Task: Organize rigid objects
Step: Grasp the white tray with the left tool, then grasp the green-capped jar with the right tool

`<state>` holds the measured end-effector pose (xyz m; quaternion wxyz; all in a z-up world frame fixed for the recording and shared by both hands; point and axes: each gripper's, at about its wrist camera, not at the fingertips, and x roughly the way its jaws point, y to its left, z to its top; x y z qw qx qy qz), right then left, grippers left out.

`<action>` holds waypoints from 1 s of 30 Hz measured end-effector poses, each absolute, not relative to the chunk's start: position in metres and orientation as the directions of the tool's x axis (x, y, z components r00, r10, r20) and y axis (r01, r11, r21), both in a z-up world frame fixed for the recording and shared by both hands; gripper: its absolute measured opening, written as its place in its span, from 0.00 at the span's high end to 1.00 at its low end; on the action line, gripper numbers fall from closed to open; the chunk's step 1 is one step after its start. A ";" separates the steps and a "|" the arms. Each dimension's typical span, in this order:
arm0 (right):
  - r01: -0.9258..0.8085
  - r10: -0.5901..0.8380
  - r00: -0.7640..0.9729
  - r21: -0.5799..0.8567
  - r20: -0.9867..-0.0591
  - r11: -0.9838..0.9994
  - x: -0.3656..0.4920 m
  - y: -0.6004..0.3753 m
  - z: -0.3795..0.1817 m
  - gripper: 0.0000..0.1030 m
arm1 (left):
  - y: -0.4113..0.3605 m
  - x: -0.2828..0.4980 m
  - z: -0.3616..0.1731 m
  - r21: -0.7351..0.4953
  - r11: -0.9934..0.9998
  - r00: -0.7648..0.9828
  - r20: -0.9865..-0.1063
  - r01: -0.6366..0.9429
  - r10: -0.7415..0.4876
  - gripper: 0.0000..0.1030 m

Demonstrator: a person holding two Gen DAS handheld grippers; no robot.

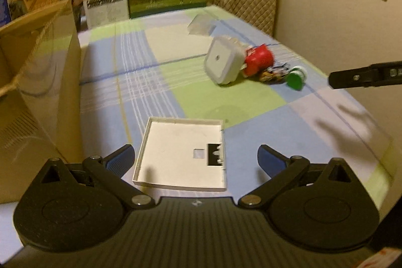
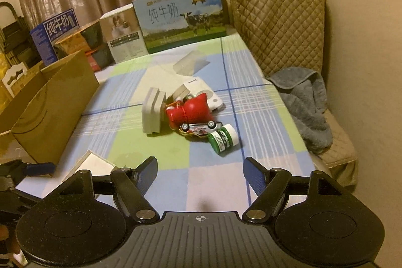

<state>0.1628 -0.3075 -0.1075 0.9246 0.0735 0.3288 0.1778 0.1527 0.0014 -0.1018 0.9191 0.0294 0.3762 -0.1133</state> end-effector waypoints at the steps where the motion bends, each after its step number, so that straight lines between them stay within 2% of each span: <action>1: -0.280 0.377 0.718 0.254 -0.585 0.926 0.165 -0.307 -0.109 0.30 | 0.003 0.157 -0.105 -0.033 0.974 0.688 -0.702 0.223 -0.181 0.01; 15: -0.252 0.378 0.672 0.283 -0.637 0.926 0.184 -0.314 -0.123 0.30 | 0.002 0.178 -0.123 -0.038 0.979 0.692 -0.702 0.200 -0.168 0.02; 17: -0.245 0.378 0.672 0.290 -0.637 0.925 0.185 -0.315 -0.124 0.30 | 0.003 0.180 -0.126 -0.029 0.980 0.688 -0.708 0.197 -0.160 0.11; 18: -0.246 0.378 0.674 0.290 -0.635 0.925 0.185 -0.315 -0.123 0.30 | 0.004 0.180 -0.127 -0.022 0.980 0.687 -0.710 0.197 -0.154 0.13; 26: -0.287 0.351 0.687 0.207 -0.636 0.935 0.186 -0.305 -0.122 0.30 | 0.001 0.180 -0.126 0.001 0.979 0.686 -0.714 0.205 -0.143 0.17; 30: -0.317 0.334 0.691 0.147 -0.641 0.937 0.195 -0.301 -0.124 0.30 | 0.000 0.182 -0.122 -0.037 0.983 0.676 -0.721 0.182 -0.152 0.17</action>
